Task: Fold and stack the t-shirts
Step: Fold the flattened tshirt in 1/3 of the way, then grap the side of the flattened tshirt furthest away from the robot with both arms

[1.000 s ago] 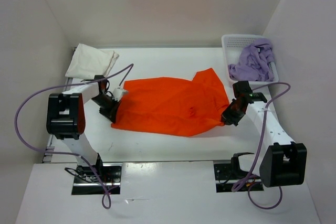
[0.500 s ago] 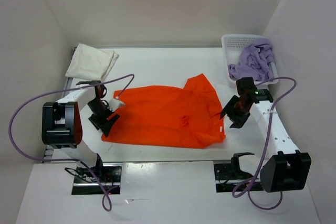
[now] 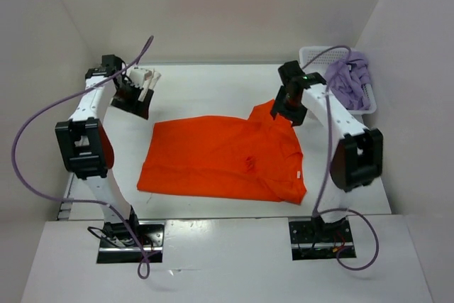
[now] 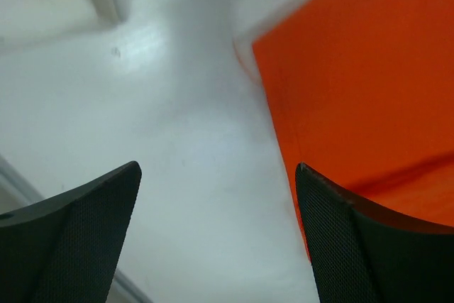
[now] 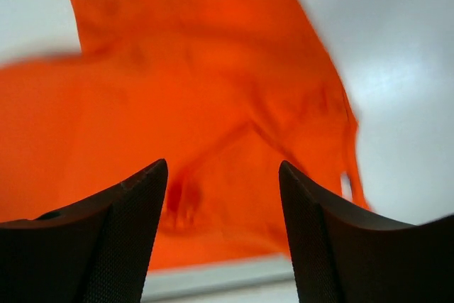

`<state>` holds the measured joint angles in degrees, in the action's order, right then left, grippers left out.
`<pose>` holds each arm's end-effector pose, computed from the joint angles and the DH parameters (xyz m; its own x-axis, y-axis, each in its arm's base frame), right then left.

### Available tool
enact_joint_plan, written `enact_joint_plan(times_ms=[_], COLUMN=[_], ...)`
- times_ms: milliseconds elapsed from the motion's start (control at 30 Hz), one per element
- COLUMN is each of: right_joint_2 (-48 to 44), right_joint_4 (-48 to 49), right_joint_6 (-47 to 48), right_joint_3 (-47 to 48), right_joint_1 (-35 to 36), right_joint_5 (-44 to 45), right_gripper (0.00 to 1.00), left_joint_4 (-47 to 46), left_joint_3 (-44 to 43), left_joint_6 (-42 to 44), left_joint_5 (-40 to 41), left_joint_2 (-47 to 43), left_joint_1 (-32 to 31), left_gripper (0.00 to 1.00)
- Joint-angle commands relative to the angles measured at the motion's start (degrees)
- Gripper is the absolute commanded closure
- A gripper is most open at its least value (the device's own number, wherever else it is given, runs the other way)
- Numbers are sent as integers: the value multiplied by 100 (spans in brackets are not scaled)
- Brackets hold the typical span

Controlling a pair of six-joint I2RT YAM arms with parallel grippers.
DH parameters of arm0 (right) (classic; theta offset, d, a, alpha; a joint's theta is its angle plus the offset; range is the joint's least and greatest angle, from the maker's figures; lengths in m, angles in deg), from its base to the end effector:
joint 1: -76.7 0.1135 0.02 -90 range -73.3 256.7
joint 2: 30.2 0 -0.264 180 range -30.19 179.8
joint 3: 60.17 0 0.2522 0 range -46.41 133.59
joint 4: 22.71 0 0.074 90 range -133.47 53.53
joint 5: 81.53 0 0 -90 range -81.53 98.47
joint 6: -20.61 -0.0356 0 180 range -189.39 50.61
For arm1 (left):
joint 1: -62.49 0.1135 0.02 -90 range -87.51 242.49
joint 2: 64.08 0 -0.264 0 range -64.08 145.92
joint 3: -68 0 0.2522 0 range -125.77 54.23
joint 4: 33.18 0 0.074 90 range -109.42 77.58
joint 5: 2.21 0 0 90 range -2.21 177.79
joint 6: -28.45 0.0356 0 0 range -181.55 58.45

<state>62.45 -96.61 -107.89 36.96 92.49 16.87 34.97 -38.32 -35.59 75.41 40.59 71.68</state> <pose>0.3113 0.0826 0.2947 -0.8418 0.4019 -0.3602 0.3888 0.9145 0.1118 0.3786 0.0535 0.2764 -0.8453 0.2964 -0.4446 0.3319 0.9433 -0.0022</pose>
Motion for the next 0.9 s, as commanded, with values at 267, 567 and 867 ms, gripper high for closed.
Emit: enact_joint_plan(times_ms=[267, 567, 867], right_joint_2=[3794, 6028, 6319], right_joint_4=[241, -736, -727], right_joint_6=[791, 906, 1090], right_joint_3=[4034, 6823, 6579], right_joint_1=[-15, -295, -121], right_joint_5=[1338, 1313, 742], right_gripper=[17, 10, 16], left_joint_4=[-719, -1009, -957], left_joint_3=[-536, -229, -44], left_joint_6=[-1040, -1224, -1119], left_joint_5=[-537, -484, -625], left_joint_2=[1205, 1557, 1610], left_joint_1=[-681, -866, -981], left_gripper=[1, 1, 28])
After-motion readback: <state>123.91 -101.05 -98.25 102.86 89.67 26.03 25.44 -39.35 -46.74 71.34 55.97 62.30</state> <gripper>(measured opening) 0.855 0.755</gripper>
